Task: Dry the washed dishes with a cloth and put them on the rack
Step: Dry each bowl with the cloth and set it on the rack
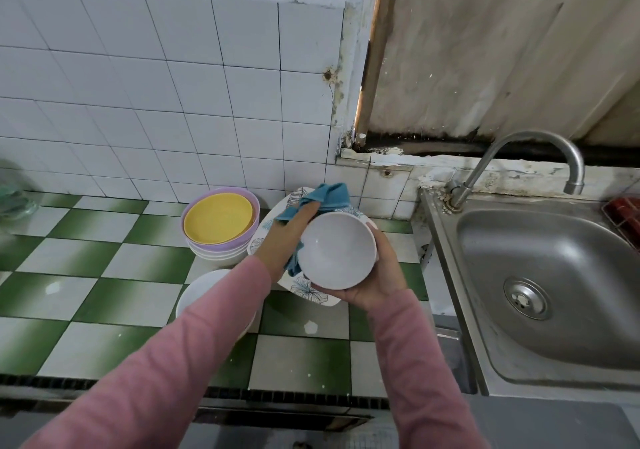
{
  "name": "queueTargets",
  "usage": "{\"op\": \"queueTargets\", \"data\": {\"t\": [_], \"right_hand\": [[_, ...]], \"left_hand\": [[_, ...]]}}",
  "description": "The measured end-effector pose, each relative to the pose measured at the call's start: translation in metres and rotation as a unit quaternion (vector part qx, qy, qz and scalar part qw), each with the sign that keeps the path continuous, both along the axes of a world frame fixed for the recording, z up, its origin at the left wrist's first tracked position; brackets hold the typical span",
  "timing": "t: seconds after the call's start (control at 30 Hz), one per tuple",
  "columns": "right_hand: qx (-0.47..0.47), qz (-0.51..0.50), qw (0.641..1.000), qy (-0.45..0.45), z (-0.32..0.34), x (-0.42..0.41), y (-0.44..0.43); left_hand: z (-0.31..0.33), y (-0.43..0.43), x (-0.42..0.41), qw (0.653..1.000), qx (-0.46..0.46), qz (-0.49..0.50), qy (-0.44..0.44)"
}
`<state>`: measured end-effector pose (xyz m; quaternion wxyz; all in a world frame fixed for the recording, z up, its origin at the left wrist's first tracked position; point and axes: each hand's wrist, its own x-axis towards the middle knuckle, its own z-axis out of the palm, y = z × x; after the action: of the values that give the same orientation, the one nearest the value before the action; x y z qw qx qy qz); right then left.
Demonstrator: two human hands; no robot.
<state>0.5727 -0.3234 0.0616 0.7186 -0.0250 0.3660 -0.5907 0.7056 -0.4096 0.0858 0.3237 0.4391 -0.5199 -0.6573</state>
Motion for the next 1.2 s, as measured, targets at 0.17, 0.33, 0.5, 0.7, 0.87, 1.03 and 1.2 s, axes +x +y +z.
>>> {"op": "queueTargets", "data": {"t": [0.17,0.33,0.5,0.7,0.87,1.03,1.2], "right_hand": [[0.014,-0.062,0.996,-0.064,-0.012,-0.002,-0.003],[-0.021,-0.109,0.992,-0.054,-0.005,0.021,-0.011],[-0.054,-0.134,0.989,0.019,-0.006,0.023,-0.014],[-0.067,-0.128,0.988,0.052,-0.01,0.016,-0.012],[-0.045,-0.131,0.989,0.045,-0.01,0.013,-0.008],[-0.055,-0.116,0.99,0.054,-0.01,0.008,-0.001],[-0.054,-0.129,0.99,0.035,-0.009,0.01,0.007]], "left_hand": [[-0.006,-0.001,-0.014,0.981,-0.028,0.188,-0.025],[-0.036,0.024,-0.026,0.893,-0.428,0.062,-0.127],[-0.044,0.025,-0.025,0.771,-0.524,-0.096,-0.349],[-0.042,0.023,-0.021,0.748,-0.47,-0.272,-0.38],[-0.029,0.016,-0.016,0.741,-0.487,-0.309,-0.343],[-0.011,0.017,-0.007,0.753,-0.471,-0.312,-0.338],[0.005,0.014,0.003,0.789,-0.414,-0.357,-0.281]]}}
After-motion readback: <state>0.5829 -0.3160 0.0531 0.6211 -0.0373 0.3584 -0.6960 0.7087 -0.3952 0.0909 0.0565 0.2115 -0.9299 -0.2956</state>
